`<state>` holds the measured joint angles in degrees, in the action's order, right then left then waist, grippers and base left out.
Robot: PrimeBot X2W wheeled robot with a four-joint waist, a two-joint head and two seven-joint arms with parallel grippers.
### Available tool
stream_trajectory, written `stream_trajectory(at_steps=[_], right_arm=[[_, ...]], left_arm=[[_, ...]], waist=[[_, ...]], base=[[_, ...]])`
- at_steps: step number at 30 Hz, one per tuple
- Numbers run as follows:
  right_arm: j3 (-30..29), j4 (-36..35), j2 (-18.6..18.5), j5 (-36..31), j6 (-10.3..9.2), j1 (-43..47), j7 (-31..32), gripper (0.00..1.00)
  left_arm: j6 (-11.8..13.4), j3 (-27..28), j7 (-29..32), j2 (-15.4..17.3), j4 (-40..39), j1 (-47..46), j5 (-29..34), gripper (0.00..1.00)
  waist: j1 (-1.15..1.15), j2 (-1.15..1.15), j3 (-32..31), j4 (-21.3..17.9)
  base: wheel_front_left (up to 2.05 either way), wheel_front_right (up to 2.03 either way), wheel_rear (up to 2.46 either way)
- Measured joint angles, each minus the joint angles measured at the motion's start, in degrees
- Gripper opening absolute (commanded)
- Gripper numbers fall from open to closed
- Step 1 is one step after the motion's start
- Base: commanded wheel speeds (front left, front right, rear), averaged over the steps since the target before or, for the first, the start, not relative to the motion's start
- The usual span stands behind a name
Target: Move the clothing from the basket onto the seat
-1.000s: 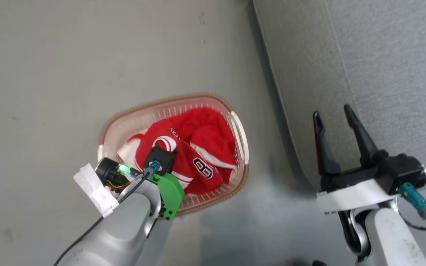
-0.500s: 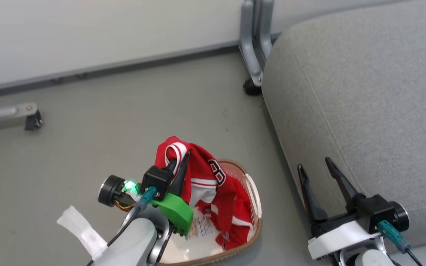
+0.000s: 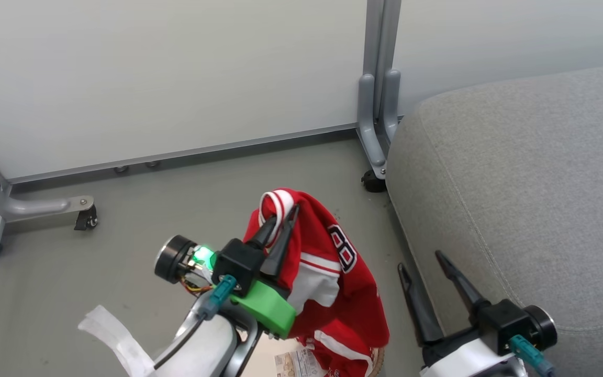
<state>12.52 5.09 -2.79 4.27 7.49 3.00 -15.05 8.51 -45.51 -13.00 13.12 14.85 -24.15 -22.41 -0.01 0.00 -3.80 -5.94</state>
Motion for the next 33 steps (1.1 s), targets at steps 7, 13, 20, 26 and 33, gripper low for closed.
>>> stream_trajectory(at_steps=[7,13,20,26,33], right_arm=[[5.6,2.2,-0.1,-0.7,0.00,-1.6,0.0,1.00],[7.5,5.0,-1.3,0.4,0.00,-3.0,0.0,1.00],[7.2,7.5,-1.1,0.5,0.00,-3.4,0.0,1.00],[8.4,8.2,-1.2,0.1,0.00,-3.6,0.0,0.00],[9.1,8.1,-1.4,0.7,0.00,-4.2,0.0,0.00]], left_arm=[[-1.0,-3.0,2.4,-0.7,-5.6,-0.8,1.3,0.00],[-1.8,-5.1,3.5,-2.1,-9.3,-1.9,1.9,0.00],[-2.2,-6.5,4.4,-3.2,-12.1,-3.4,2.4,0.00],[-2.2,-6.7,4.9,-3.2,-12.6,-4.0,2.4,0.00],[-2.2,-6.9,5.3,-2.8,-11.3,-4.1,2.3,0.00]], waist=[[0.00,0.00,0.1,1.5],[0.00,0.00,0.4,2.6],[0.00,0.00,1.2,3.0],[0.00,0.00,1.9,2.9],[0.00,0.00,2.4,2.5]], base=[[0.00,0.00,0.00],[0.00,0.00,0.00],[0.00,0.00,0.00],[0.00,0.00,0.00],[0.00,0.00,0.00]])
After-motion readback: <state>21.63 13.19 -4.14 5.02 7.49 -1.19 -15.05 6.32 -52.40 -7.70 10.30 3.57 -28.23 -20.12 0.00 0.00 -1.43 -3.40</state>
